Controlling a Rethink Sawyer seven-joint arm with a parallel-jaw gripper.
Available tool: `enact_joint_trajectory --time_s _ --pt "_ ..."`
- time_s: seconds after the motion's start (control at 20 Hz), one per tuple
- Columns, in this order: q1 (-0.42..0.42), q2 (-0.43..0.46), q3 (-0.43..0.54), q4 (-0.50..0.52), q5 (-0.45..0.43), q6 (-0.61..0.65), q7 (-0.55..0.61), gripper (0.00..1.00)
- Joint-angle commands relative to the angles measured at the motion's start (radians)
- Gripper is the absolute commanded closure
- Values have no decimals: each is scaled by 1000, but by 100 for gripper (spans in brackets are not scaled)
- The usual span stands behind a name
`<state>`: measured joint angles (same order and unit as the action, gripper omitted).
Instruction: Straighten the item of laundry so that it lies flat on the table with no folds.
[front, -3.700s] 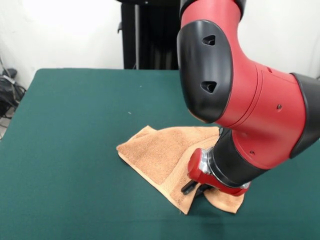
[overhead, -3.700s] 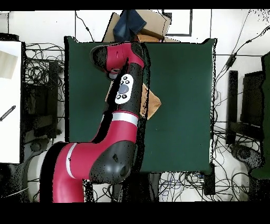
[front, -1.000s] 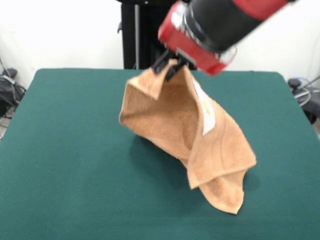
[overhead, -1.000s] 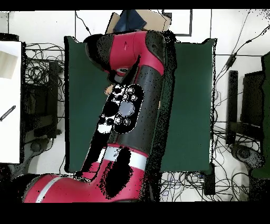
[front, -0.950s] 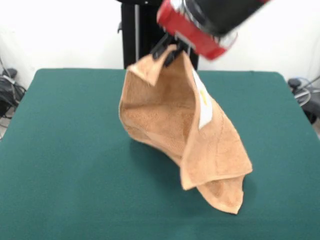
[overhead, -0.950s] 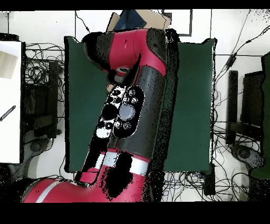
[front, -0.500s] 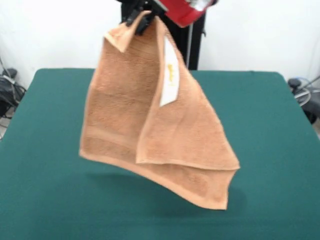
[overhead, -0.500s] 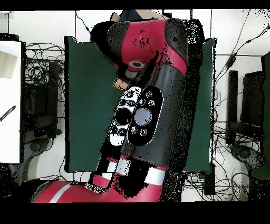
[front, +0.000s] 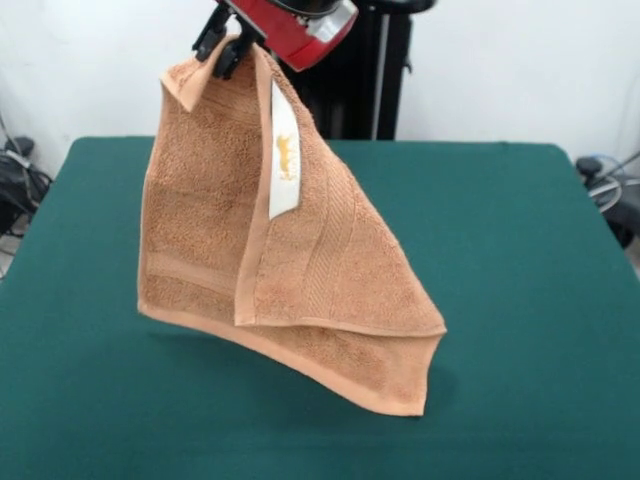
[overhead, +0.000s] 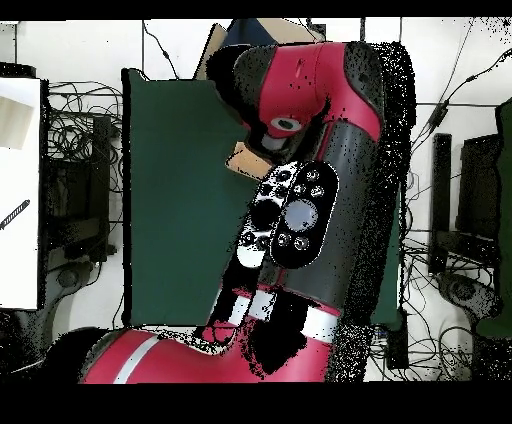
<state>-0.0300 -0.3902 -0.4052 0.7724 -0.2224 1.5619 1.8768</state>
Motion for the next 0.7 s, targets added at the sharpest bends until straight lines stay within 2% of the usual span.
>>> enact_joint_trajectory --time_s 0.05,0.4,0.7 --pt "11 -3 129 143 -49 -29 -245 100" --pt "9 -9 131 151 -53 -29 -250 100" --pt "-14 45 152 82 -60 -22 -281 100"
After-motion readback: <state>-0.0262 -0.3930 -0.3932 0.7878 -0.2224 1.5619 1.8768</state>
